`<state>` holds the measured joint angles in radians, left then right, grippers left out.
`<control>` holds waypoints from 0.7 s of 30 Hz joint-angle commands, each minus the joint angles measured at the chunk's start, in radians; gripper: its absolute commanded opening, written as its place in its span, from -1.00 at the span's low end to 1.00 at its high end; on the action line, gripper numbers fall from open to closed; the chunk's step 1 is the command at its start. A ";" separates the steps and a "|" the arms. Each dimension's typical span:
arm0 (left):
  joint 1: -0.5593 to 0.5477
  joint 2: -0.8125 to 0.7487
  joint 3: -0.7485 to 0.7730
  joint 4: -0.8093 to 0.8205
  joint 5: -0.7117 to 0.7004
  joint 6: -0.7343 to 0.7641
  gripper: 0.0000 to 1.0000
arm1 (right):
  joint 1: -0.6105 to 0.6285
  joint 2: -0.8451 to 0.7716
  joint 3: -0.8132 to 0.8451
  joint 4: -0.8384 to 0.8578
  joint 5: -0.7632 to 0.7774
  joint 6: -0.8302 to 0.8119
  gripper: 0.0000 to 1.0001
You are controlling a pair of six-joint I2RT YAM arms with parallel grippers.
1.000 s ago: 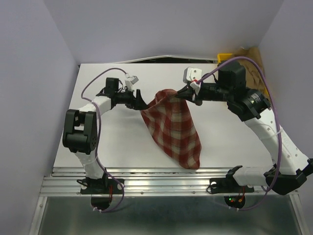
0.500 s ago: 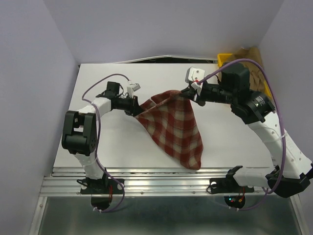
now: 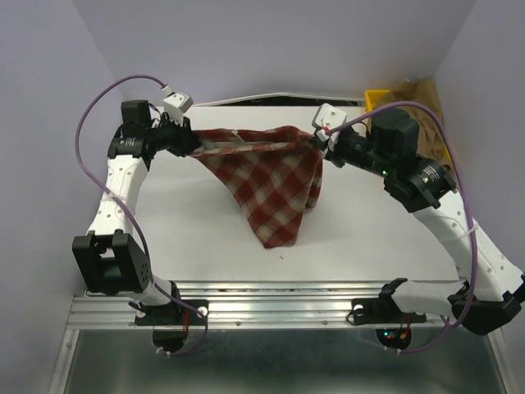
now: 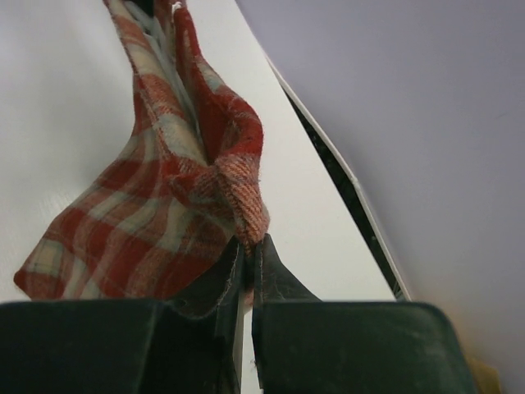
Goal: Fold and stack the skirts
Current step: Flatten the skirt out
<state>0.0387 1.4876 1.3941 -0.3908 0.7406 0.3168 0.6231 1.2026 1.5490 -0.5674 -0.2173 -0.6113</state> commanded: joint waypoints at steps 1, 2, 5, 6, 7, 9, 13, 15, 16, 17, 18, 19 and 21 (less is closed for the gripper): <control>0.012 -0.067 0.031 -0.170 -0.105 0.135 -0.56 | -0.016 -0.055 -0.024 0.133 0.099 0.016 -0.99; 0.012 -0.076 0.031 -0.190 -0.113 0.145 -0.50 | -0.016 -0.057 -0.029 0.138 0.105 0.022 -0.99; 0.013 -0.116 0.014 -0.229 -0.132 0.153 -0.32 | -0.036 -0.067 -0.046 0.164 0.111 0.050 -0.99; 0.013 -0.133 -0.003 -0.230 -0.139 0.147 -0.31 | -0.048 -0.069 -0.052 0.181 0.107 0.061 -0.99; 0.013 -0.136 -0.013 -0.233 -0.153 0.142 -0.30 | -0.057 -0.071 -0.055 0.184 0.101 0.064 -0.99; 0.013 -0.127 -0.035 -0.244 -0.158 0.137 -0.39 | -0.057 -0.075 -0.073 0.193 0.084 0.077 -0.99; 0.012 -0.095 -0.063 -0.260 -0.152 0.143 -1.00 | -0.057 -0.081 -0.118 0.198 0.055 0.079 -0.99; 0.012 -0.084 -0.060 -0.253 -0.156 0.137 -1.00 | -0.057 -0.083 -0.139 0.205 0.056 0.071 -0.99; 0.013 -0.073 -0.046 -0.249 -0.162 0.125 -1.00 | -0.066 -0.081 -0.162 0.213 0.076 0.067 -0.99; 0.012 -0.067 -0.037 -0.228 -0.181 0.116 -1.00 | -0.081 -0.071 -0.174 0.227 0.090 0.068 -0.99; 0.013 -0.058 -0.026 -0.212 -0.191 0.105 -1.00 | -0.100 -0.064 -0.191 0.247 0.102 0.070 -0.99; 0.012 -0.035 0.003 -0.188 -0.202 0.088 -1.00 | -0.129 -0.054 -0.208 0.314 0.107 0.088 -0.99; 0.012 0.041 0.101 -0.123 -0.228 0.053 -1.00 | -0.245 0.004 -0.251 0.471 0.090 0.129 -0.99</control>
<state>0.0326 1.4456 1.3579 -0.6205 0.6250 0.3992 0.5373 1.1713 1.3396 -0.3782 -0.2104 -0.5247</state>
